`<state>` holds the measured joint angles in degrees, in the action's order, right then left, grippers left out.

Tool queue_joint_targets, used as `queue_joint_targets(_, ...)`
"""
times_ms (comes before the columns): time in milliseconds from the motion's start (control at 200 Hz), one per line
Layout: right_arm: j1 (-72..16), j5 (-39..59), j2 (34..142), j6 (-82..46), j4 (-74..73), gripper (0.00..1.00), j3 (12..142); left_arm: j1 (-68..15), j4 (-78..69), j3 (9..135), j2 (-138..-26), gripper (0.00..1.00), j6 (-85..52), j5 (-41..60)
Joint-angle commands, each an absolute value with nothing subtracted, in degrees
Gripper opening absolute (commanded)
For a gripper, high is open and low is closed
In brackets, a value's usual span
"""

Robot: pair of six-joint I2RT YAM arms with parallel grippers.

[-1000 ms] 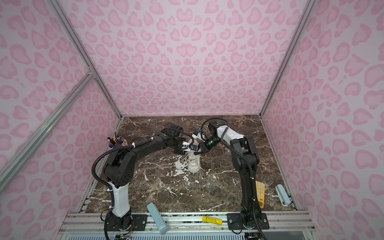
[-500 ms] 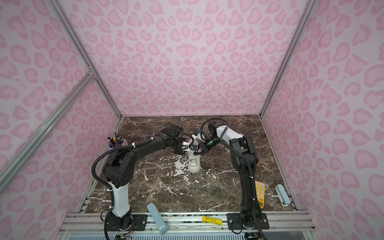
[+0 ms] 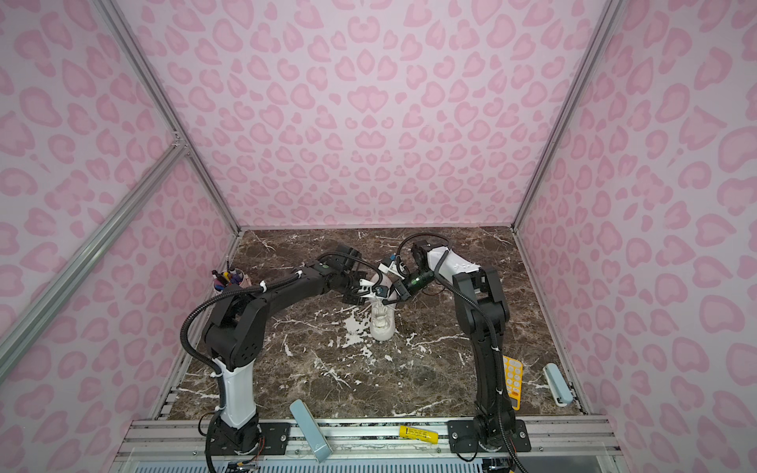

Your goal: Tie the shoes

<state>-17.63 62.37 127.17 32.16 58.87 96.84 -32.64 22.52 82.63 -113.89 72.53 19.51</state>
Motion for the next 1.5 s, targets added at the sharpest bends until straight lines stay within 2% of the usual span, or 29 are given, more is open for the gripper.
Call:
queue_joint_targets(0, -17.62, 62.69, 127.08, 32.61, 60.03, 0.06, 96.89, -32.61, 22.85, 82.31, -113.04, 0.03, 72.99, 20.08)
queue_joint_targets(120, -17.58, 62.51, 126.74, 32.70, 60.21, 0.00, 97.02, -32.61, 22.87, 82.35, -113.03, 0.03, 73.04, 19.87)
queue_joint_targets(1495, -15.07, 51.60, 123.53, 30.49, 61.52, 0.00, 92.78, -30.34, 23.64, 81.19, -112.82, 0.03, 75.30, 15.05)
